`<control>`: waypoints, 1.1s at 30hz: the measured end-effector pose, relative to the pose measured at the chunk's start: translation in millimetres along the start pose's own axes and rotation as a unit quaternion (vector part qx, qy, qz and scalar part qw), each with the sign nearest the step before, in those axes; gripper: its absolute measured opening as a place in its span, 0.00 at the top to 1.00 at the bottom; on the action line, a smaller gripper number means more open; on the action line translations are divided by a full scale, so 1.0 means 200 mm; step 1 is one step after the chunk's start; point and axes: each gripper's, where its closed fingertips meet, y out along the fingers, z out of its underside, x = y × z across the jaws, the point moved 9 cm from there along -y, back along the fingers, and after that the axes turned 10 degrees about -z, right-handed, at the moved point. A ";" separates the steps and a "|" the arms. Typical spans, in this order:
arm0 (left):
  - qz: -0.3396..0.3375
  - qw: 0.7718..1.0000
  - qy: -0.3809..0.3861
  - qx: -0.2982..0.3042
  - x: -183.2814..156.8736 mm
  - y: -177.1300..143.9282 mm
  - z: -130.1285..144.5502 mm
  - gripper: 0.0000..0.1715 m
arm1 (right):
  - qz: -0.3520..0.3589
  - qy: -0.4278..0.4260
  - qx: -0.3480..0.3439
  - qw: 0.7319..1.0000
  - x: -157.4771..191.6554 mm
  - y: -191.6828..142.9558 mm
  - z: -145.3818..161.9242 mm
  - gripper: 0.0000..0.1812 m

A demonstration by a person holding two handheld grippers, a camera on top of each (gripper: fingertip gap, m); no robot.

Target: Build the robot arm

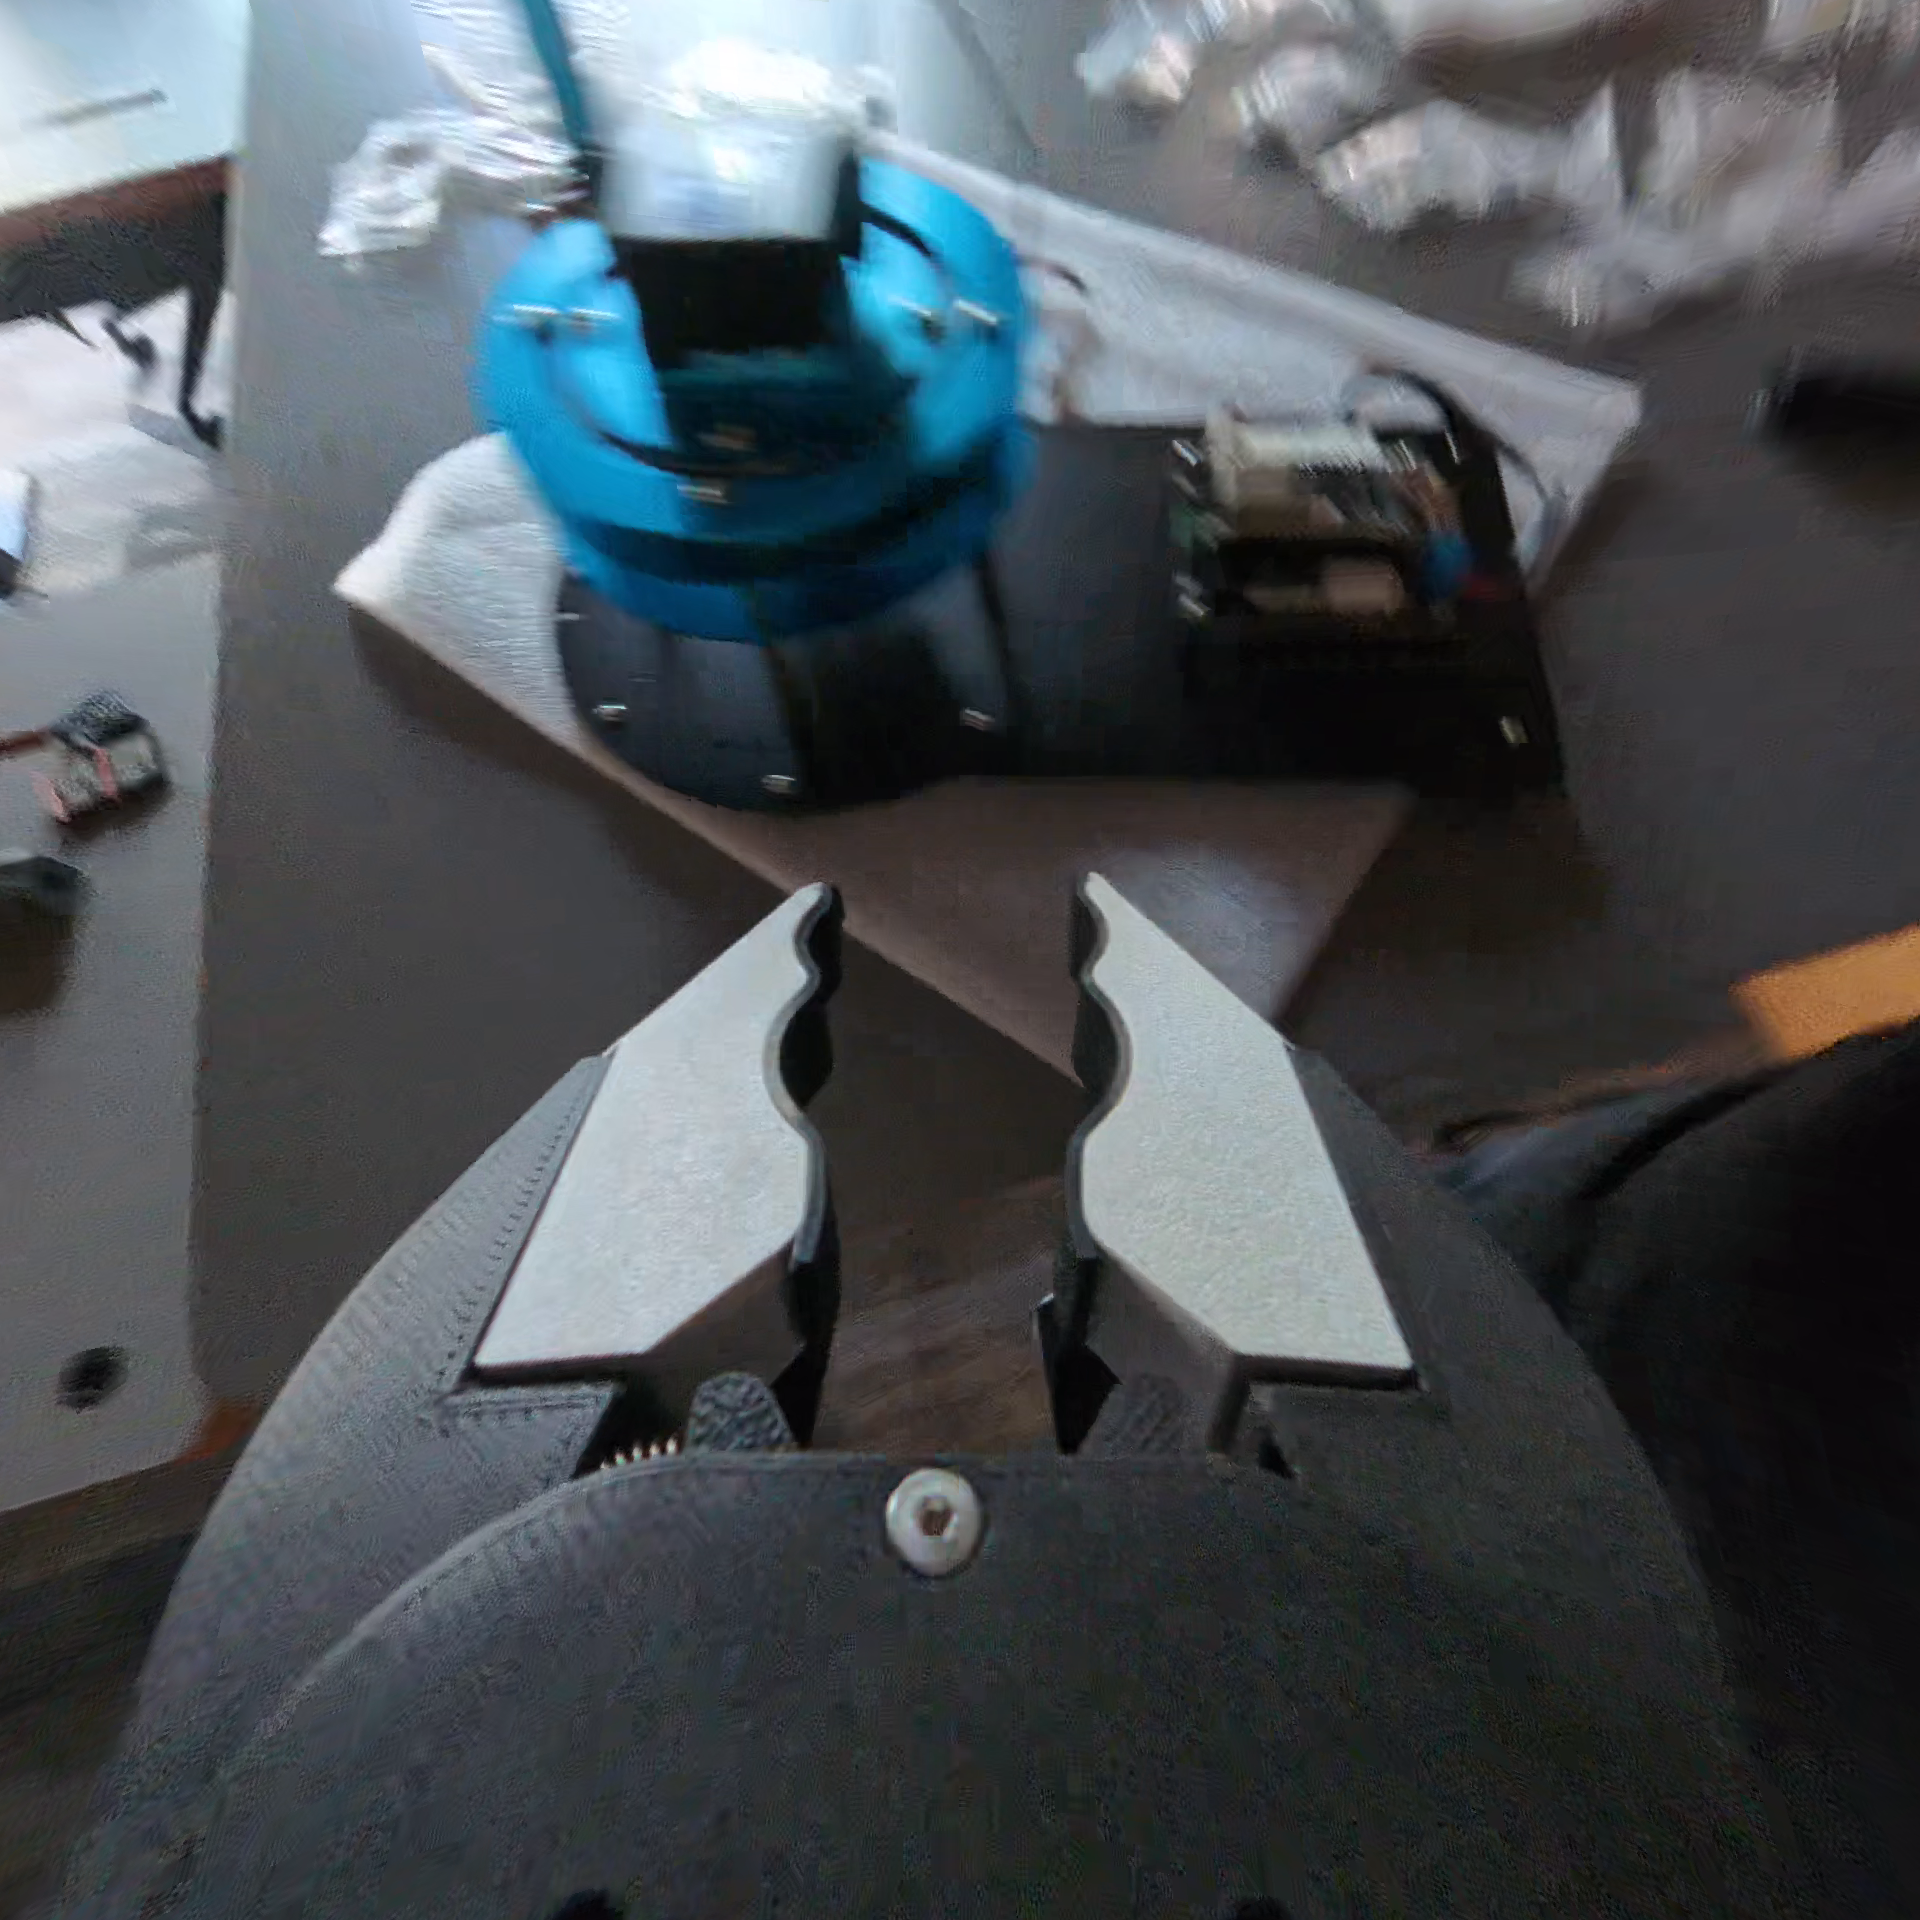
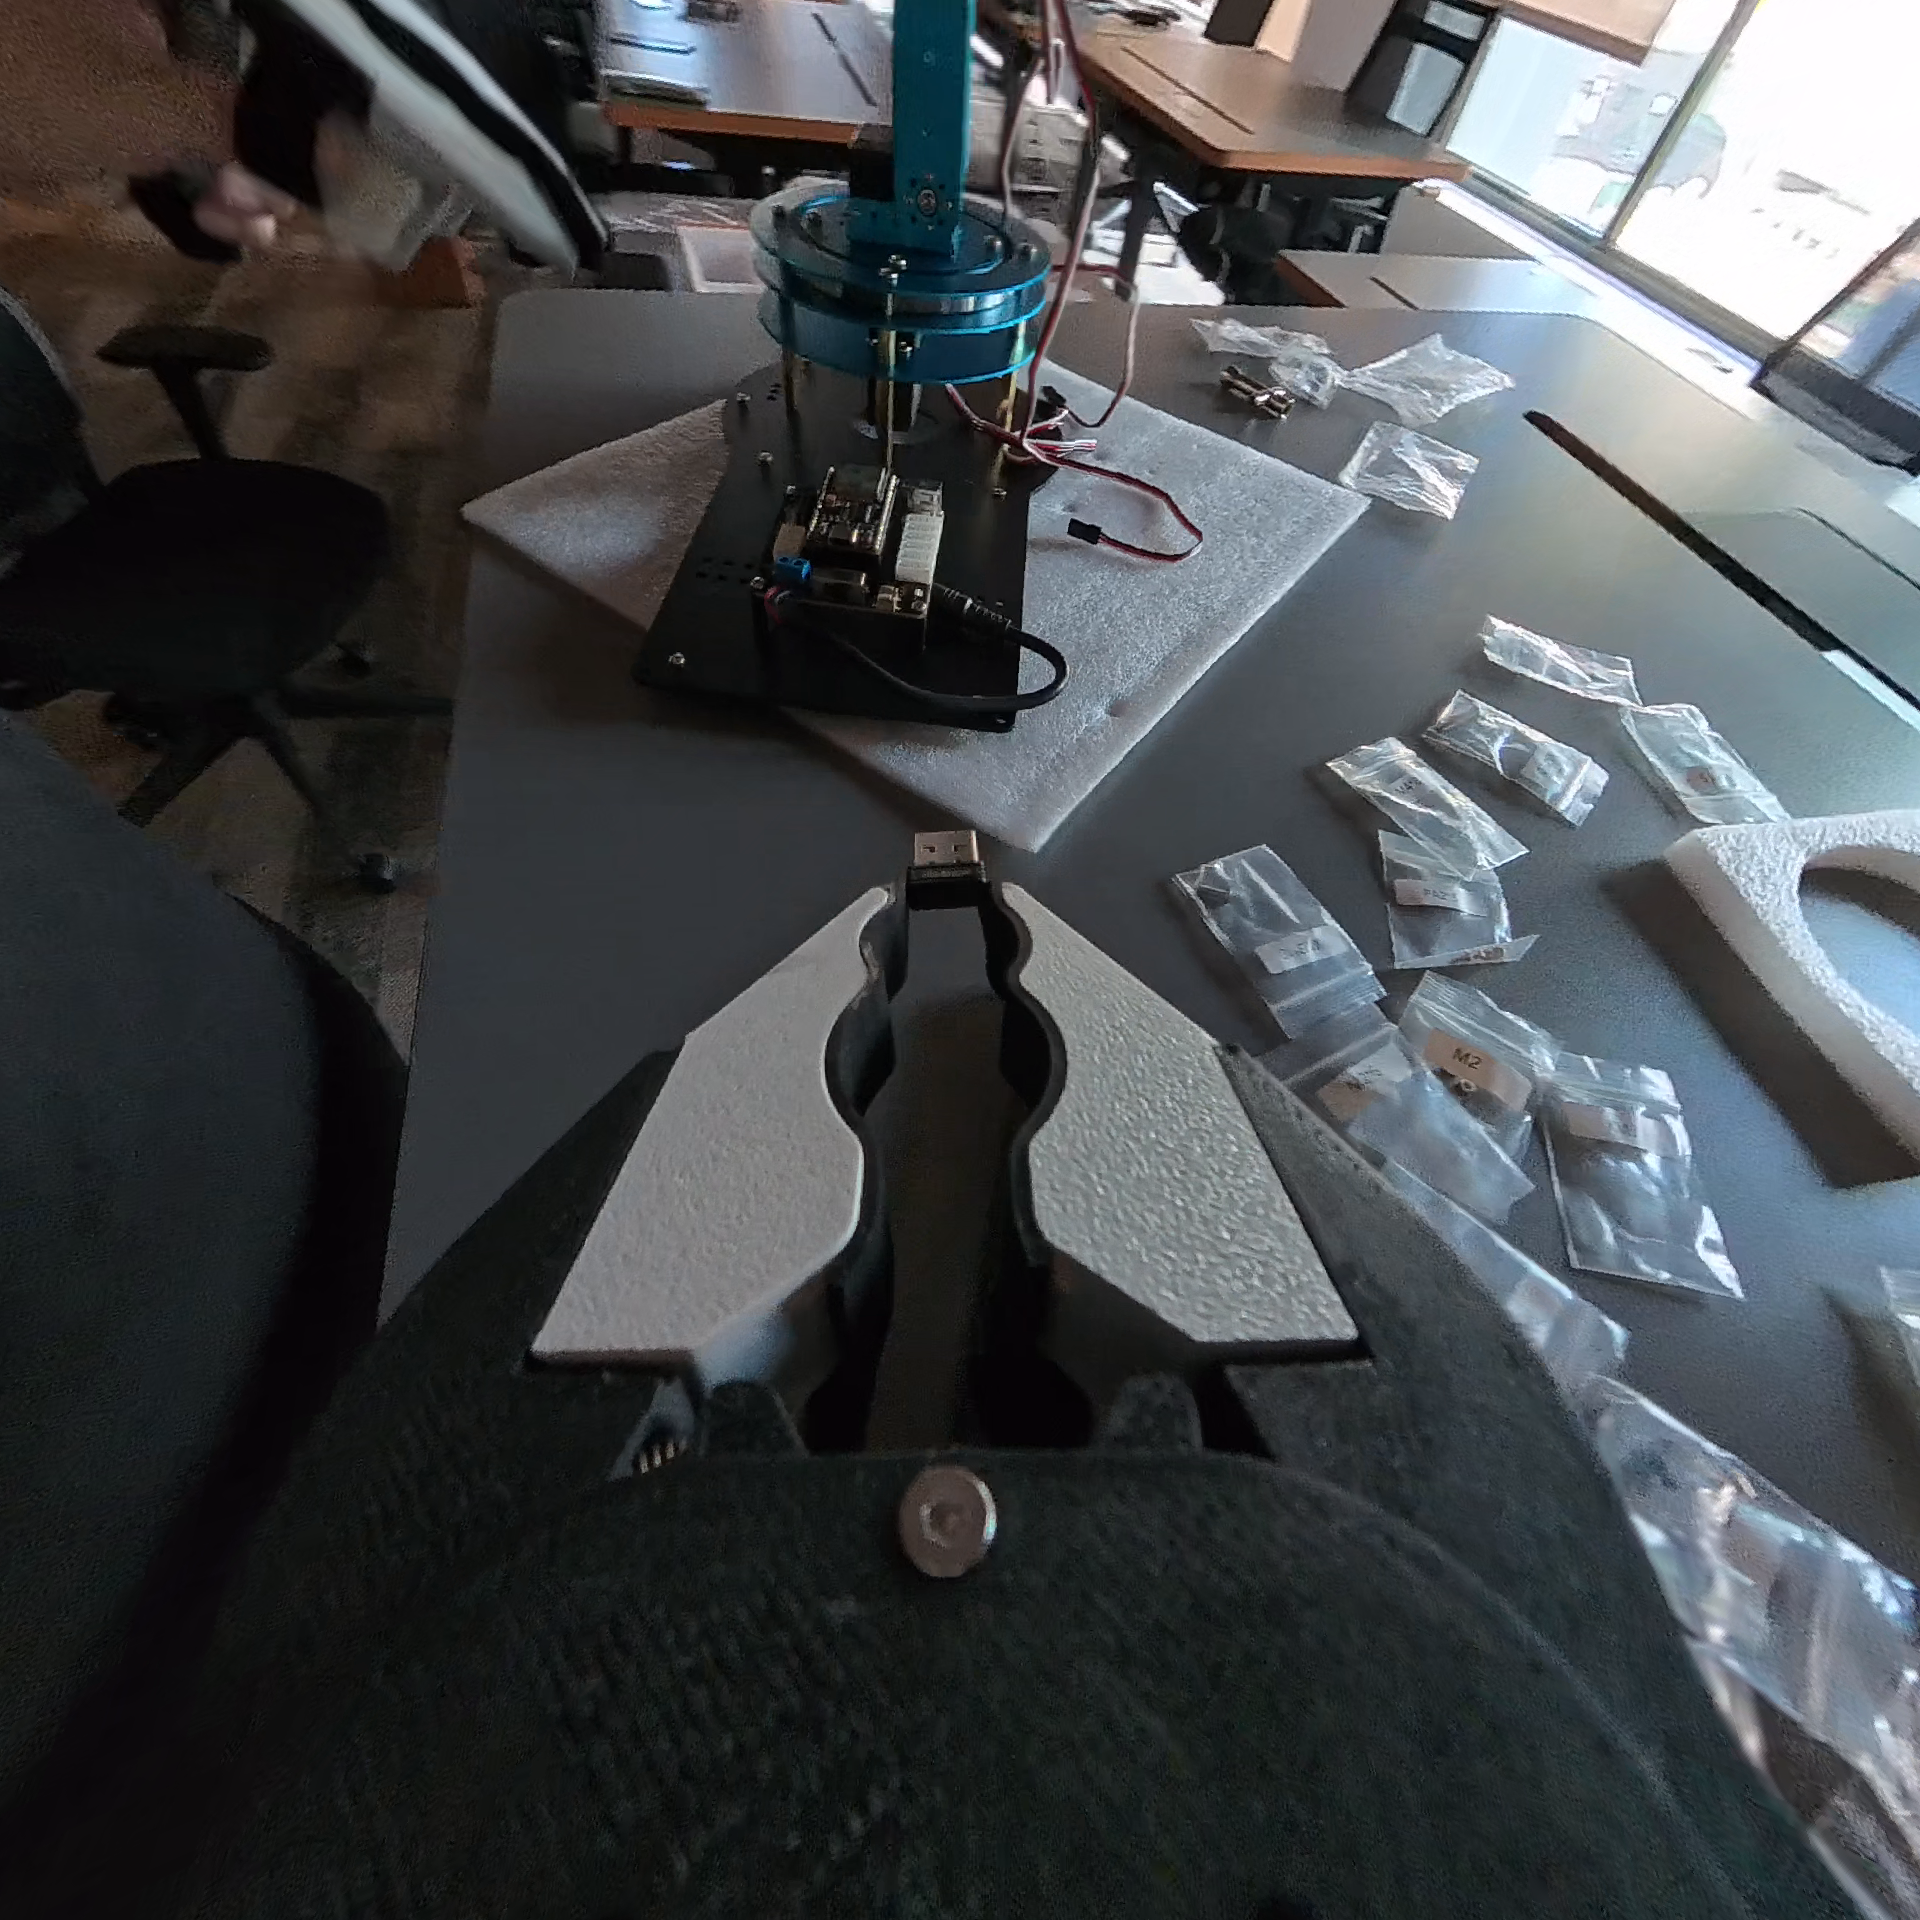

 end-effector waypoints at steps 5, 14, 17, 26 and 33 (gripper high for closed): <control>-0.011 0.983 0.173 0.060 -0.39 0.04 0.05 0.67 | -0.059 -0.033 0.005 0.998 -0.08 -0.09 -0.02 0.92; -0.072 0.887 0.440 0.122 -0.46 0.10 0.09 0.83 | -0.098 -0.054 -0.008 0.994 0.01 -0.19 0.01 0.92; -0.093 0.836 0.526 0.126 -0.47 0.14 0.11 0.94 | -0.092 -0.041 -0.016 0.995 0.05 -0.20 0.05 0.92; -0.056 0.796 0.595 0.093 -0.29 0.12 0.09 0.98 | -0.034 -0.007 -0.042 0.998 0.16 -0.10 0.02 0.92; -0.026 0.786 0.617 0.036 0.10 0.13 0.14 0.98 | 0.012 -0.060 -0.036 0.997 0.21 0.24 -0.16 0.93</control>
